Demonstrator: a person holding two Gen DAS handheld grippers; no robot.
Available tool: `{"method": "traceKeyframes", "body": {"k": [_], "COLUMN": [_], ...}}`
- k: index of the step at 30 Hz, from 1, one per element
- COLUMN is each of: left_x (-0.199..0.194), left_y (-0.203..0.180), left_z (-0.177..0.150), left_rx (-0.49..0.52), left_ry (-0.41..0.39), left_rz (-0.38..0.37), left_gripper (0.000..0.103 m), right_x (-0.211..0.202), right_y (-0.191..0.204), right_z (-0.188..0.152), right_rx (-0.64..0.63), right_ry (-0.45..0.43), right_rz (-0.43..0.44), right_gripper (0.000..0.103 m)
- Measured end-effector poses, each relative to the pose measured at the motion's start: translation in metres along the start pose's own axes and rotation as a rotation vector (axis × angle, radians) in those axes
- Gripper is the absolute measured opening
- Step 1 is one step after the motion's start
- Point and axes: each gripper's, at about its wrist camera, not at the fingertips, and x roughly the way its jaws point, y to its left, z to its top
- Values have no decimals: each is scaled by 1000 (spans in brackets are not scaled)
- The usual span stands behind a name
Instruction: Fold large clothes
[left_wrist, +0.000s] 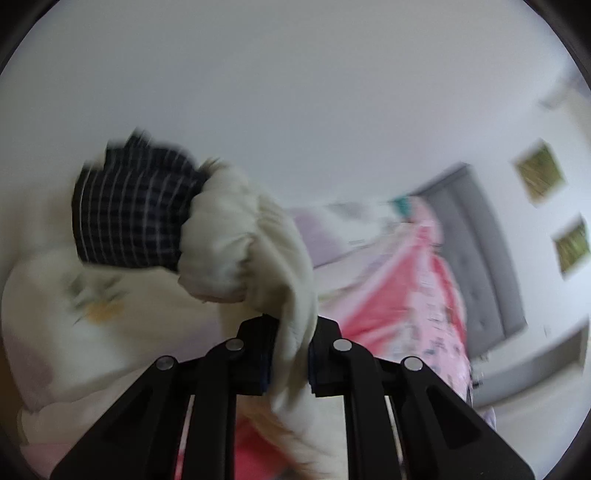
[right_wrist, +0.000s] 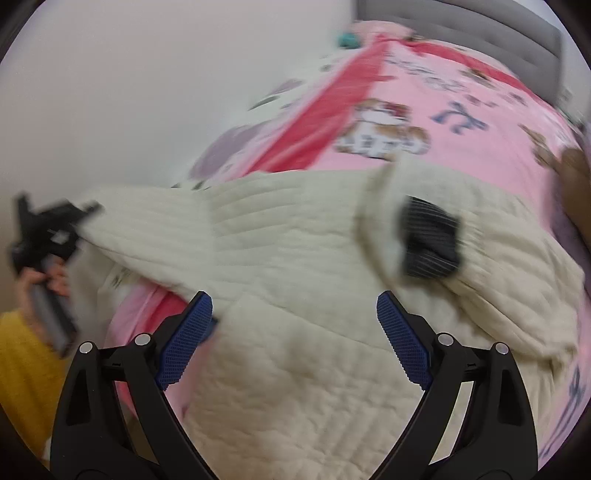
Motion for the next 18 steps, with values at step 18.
{"method": "traceKeyframes", "body": {"k": [18], "left_x": [50], "left_y": [-328], "left_z": [-332], "left_rx": [1155], "left_ry": [326], "left_rz": [-313], "left_gripper": [14], "right_x": [-111], "right_y": [-224], "right_z": [-135], "right_rx": [610], "right_ry": [-174], "right_rz": [-391], "right_gripper": [87]}}
